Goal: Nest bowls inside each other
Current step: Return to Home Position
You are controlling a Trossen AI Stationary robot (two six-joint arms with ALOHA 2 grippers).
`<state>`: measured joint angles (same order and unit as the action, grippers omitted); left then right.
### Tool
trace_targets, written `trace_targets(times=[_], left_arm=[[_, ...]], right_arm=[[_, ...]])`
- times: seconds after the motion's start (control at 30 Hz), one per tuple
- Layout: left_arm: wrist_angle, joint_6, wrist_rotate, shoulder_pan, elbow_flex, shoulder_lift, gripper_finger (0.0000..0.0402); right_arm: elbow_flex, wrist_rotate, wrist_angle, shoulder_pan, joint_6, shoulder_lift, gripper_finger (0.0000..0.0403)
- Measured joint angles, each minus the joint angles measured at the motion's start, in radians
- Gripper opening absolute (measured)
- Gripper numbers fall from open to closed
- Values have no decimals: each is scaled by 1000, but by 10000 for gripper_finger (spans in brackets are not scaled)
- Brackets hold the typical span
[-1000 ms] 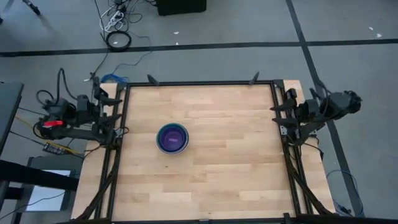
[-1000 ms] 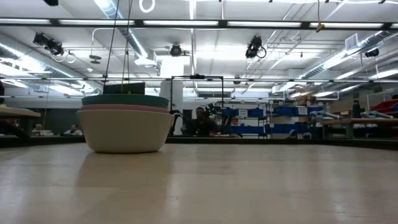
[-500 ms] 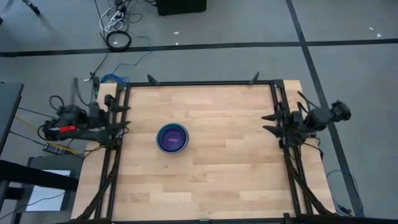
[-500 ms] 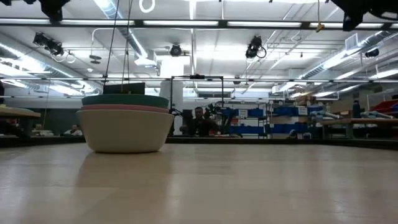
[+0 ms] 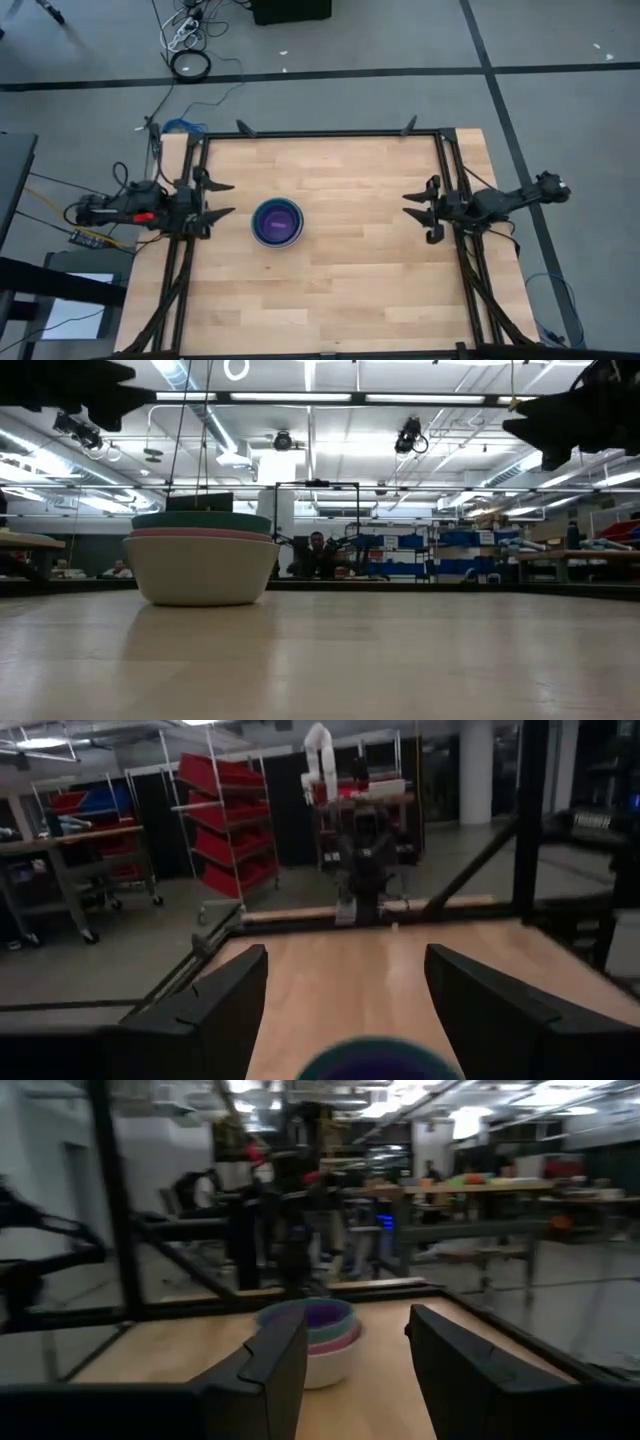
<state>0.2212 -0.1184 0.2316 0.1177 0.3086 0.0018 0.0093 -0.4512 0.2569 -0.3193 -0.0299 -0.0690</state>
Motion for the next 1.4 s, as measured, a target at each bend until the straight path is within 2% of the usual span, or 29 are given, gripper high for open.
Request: trace_targets(times=[0.23,0.47,0.6,0.67,0.83,0.97,1.1,1.2,1.4], left_arm=[[-105,-39,74,0,-106,0,280],[-156,-148,234,0,-136,0,280],[-123,-188,293,0,-136,0,280],[-92,-175,263,0,-136,0,280],[33,-6,2,0,-136,0,280],[134,150,-82,0,-141,0,280],[-25,196,-163,0,-234,1,280],[-174,167,-187,0,-274,5,280],[-231,118,-172,0,-300,3,280]], right_arm=[[0,5,1,148,-44,-23,165],[-1,173,-35,305,-33,-24,165],[-1,188,-88,379,-14,-24,165],[-1,208,-108,405,-14,-24,165],[-1,284,-112,437,-7,-24,165],[-1,288,-113,440,-8,-24,165],[-2,287,-114,440,-12,-24,165],[-2,286,-118,440,-4,-24,165],[-2,283,-131,440,11,-24,165]])
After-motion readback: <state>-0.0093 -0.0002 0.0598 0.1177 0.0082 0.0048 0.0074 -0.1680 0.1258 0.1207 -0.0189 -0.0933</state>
